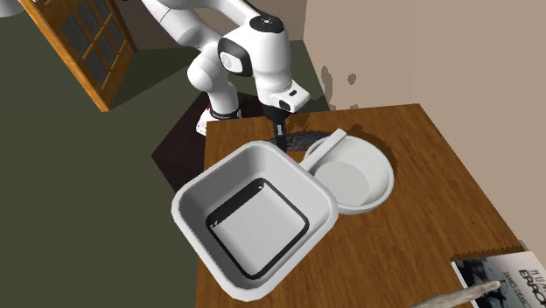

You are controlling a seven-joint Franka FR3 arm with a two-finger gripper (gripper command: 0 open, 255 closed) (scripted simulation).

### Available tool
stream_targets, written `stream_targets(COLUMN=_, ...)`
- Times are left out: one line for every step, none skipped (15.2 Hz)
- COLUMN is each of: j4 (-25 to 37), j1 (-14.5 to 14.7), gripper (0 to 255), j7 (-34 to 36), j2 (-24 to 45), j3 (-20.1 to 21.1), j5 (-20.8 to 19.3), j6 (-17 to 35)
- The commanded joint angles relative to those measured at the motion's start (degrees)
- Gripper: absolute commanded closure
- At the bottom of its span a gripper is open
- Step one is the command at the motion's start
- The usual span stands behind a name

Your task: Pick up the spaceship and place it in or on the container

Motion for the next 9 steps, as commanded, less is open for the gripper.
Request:
stream_targets(j4=0.0, j1=0.0, gripper=255, j7=0.0, j2=0.0, j3=0.0, j5=0.0, j6=0.0)
stream_targets(j4=0.0, j1=0.0, gripper=255, j7=0.0, j2=0.0, j3=0.0, j5=0.0, j6=0.0)
stream_targets(j4=0.5, j1=0.1, gripper=255, j7=0.0, j2=-0.4, j3=0.3, j5=0.3, j6=-0.9)
stream_targets(j4=1.0, j1=0.1, gripper=255, j7=0.0, j2=-0.8, j3=0.6, j5=0.5, j6=-1.9)
stream_targets(j4=1.6, j1=0.2, gripper=255, j7=-0.1, j2=-1.2, j3=0.9, j5=0.7, j6=-2.8)
stream_targets(j4=2.2, j1=0.2, gripper=255, j7=-0.1, j2=-1.5, j3=1.2, j5=1.0, j6=-3.7)
stream_targets(j4=2.7, j1=0.3, gripper=255, j7=-0.1, j2=-1.9, j3=1.5, j5=1.2, j6=-4.6)
stream_targets(j4=3.3, j1=0.4, gripper=255, j7=-0.1, j2=-2.2, j3=1.8, j5=1.4, j6=-5.5)
stream_targets(j4=3.9, j1=0.4, gripper=255, j7=-0.2, j2=-2.4, j3=2.1, j5=1.7, j6=-6.3)
